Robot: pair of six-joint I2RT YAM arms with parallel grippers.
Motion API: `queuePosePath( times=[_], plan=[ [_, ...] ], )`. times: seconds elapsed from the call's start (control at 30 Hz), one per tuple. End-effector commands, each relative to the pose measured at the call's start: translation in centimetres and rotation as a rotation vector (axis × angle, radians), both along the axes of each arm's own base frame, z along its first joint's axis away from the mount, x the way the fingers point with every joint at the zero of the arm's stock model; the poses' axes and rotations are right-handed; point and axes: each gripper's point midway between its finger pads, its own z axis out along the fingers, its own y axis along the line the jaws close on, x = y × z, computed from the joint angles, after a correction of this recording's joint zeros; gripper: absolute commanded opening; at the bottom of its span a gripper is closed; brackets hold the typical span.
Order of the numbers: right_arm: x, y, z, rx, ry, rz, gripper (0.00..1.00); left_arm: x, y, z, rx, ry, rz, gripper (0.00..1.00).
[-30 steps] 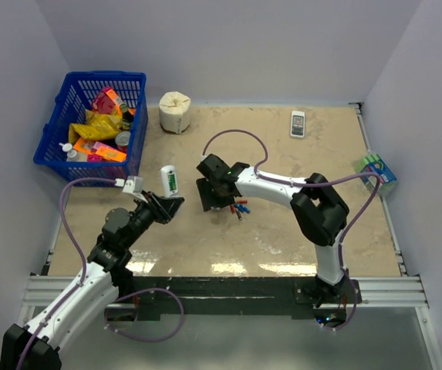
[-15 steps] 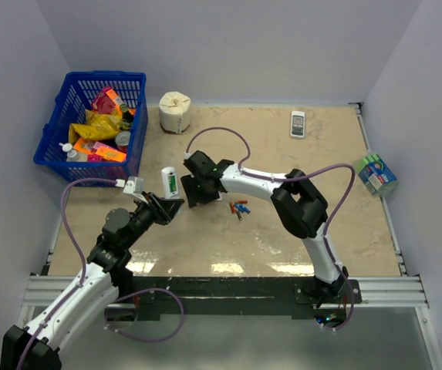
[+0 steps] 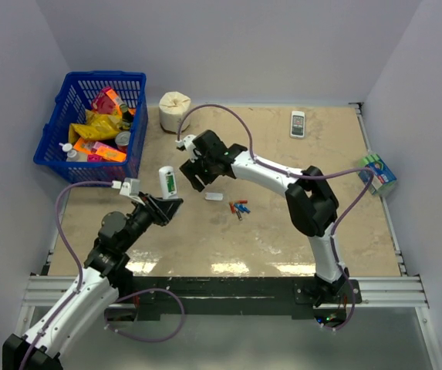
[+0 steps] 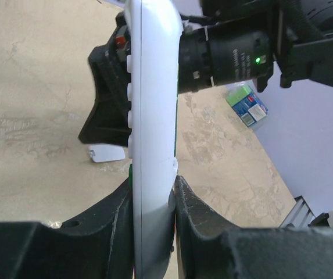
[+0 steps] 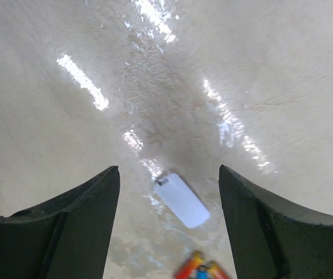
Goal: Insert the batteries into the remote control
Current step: Pick up the battery cover at the center of the board.
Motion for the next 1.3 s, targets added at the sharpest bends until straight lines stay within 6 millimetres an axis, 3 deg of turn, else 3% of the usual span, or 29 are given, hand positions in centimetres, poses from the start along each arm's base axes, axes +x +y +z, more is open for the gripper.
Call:
queuePosePath(
  times=[0.0, 0.1, 0.37, 0.63, 0.9, 1.27],
  plan=[
    [0.4, -1.6, 2.2, -0.067, -0.081, 0.209, 0.72, -0.3, 0.0, 2.3, -0.034, -0.043, -0.012, 0.0],
    [-0.3, -2.6, 0.8, -0.123, -0.053, 0.306, 0.72, -0.5, 0.1, 2.6, -0.033, -0.039, -0.01, 0.0],
    [-1.8, -2.9, -1.3, -0.181, 0.009, 0.492, 0.68, -0.9, 0.3, 3.0, -0.029, -0.028, -0.007, 0.0],
    [-1.9, -3.1, -3.8, -0.236, 0.051, 0.508, 0.65, -1.1, 0.5, 3.1, -0.024, -0.023, -0.001, 0.0],
    [-2.1, -2.5, -5.0, -0.292, 0.04, 0.518, 0.59, -1.1, 0.4, 3.0, -0.021, -0.018, -0.007, 0.0],
    [-1.8, -3.6, -6.4, -0.393, 0.02, 0.502, 0.5, -1.0, 0.3, 2.8, -0.016, -0.014, -0.01, 0.0]
  ],
)
